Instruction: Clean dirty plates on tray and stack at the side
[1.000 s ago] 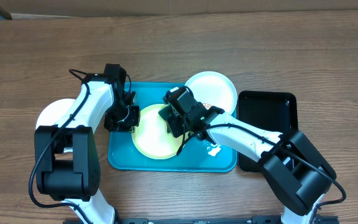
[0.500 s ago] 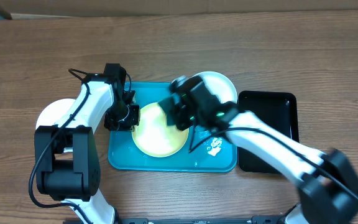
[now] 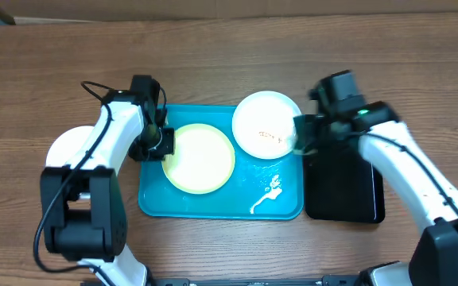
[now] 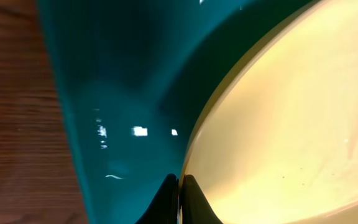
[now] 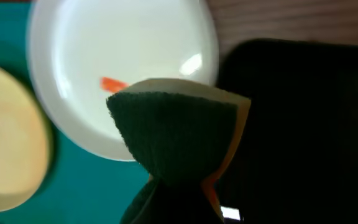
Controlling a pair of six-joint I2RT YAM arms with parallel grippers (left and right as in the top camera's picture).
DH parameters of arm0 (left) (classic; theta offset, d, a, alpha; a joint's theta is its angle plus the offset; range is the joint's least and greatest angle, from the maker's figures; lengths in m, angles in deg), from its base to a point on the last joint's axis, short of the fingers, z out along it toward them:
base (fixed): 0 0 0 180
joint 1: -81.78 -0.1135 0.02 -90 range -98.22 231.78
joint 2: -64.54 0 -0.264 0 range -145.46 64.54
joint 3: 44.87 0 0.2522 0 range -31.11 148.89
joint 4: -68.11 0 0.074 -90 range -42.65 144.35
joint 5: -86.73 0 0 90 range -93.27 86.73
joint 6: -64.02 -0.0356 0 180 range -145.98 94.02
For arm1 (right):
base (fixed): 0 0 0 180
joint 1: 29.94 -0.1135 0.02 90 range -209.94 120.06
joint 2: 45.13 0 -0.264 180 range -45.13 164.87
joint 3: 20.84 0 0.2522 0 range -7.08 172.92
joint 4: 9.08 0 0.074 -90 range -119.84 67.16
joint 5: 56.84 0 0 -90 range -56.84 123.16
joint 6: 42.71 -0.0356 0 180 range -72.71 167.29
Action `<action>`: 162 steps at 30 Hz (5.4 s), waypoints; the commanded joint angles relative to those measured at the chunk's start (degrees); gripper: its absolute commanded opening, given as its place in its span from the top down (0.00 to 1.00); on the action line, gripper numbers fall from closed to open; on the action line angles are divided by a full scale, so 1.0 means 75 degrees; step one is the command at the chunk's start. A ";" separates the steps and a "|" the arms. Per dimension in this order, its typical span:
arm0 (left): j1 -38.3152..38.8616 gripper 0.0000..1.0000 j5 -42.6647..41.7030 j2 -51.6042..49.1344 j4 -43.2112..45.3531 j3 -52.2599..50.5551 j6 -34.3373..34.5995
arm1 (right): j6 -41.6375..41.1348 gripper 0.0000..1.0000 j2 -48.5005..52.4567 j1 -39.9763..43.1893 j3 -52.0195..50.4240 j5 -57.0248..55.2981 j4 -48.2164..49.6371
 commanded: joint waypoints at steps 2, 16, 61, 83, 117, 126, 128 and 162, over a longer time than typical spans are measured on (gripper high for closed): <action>0.0061 0.96 0.0874 0.1043 0.0082 0.0376 0.0385 | -0.0044 0.96 -0.0044 0.0973 0.0067 0.0012 -0.0495; 0.1422 0.96 0.3873 0.2550 0.0490 0.0376 0.0731 | -0.0058 0.96 -0.0026 0.1591 -0.1276 0.0096 -0.0052; 0.4045 0.96 0.7737 0.2547 0.0425 0.0373 0.0740 | -0.2221 0.96 -0.0195 0.2296 -0.2970 -0.0009 0.1478; 0.3104 0.96 0.6373 0.2876 -0.0102 0.0376 0.1731 | -0.0577 0.96 -0.0201 0.2296 -0.1172 0.0810 0.0012; -0.5421 0.96 0.0367 0.1472 0.0271 0.0367 0.1737 | -0.0154 0.96 -0.0201 0.2296 -0.1145 0.0804 -0.0192; -0.5709 0.56 0.0364 0.0863 0.0411 0.0367 0.1699 | -0.0154 0.96 -0.0201 0.2296 -0.1145 0.0804 -0.0213; -0.5703 0.50 0.0338 0.0863 0.0431 0.0367 0.1699 | -0.0154 0.96 -0.0201 0.2296 -0.1145 0.0804 -0.0213; 0.1888 0.21 -0.1064 0.0443 0.4535 0.0367 -0.1102 | -0.0125 0.96 -0.0201 0.2296 -0.1145 0.0804 -0.0221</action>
